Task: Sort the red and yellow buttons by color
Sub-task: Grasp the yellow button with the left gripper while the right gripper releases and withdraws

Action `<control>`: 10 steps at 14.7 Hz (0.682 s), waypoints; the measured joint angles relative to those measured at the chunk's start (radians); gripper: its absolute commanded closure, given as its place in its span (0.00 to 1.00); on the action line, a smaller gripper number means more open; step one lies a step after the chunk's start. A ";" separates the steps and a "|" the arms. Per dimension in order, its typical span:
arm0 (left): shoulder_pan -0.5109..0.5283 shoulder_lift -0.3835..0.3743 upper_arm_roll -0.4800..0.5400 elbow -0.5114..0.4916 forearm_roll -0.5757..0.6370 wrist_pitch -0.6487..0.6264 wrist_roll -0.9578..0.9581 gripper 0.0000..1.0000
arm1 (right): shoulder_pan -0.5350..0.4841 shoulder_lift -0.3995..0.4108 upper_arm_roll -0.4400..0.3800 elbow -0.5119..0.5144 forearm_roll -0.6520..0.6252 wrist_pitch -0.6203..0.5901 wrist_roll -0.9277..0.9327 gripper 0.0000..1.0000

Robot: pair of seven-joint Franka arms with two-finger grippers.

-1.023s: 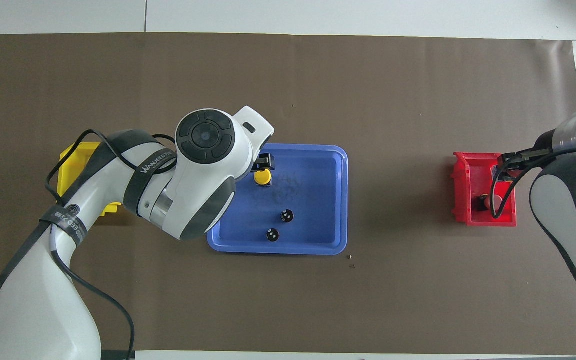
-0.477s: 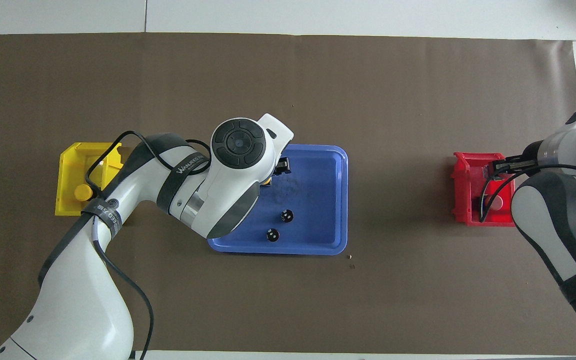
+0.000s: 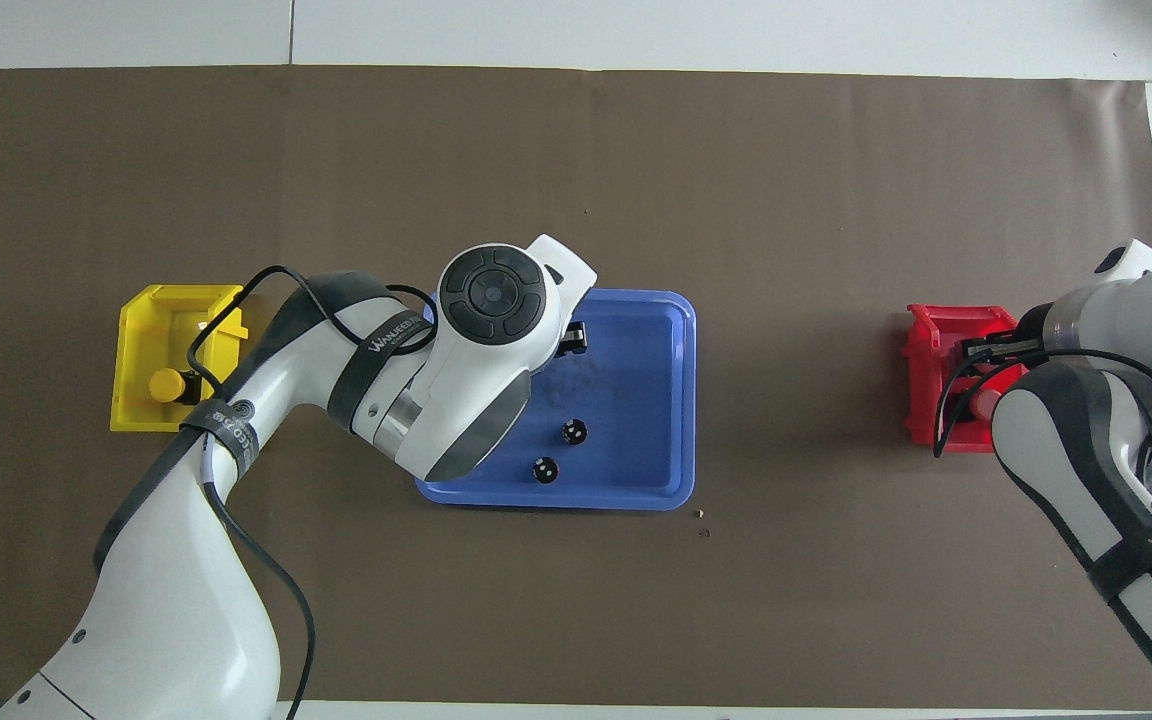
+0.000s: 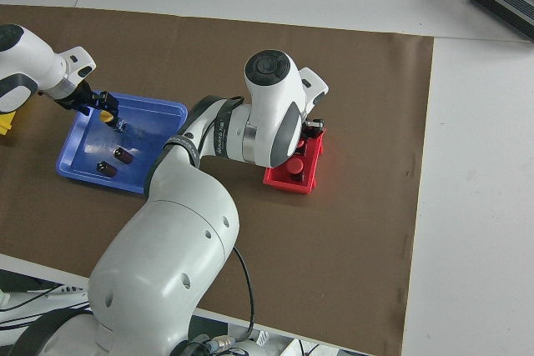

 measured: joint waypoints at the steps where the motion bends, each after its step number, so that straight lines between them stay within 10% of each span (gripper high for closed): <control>1: -0.002 0.000 -0.001 0.000 0.000 0.000 -0.002 0.46 | 0.000 -0.001 0.000 0.000 0.000 0.000 0.000 0.16; 10: -0.002 0.011 0.004 0.014 0.000 0.007 -0.010 0.98 | 0.001 -0.026 0.002 0.300 0.000 -0.407 0.000 0.00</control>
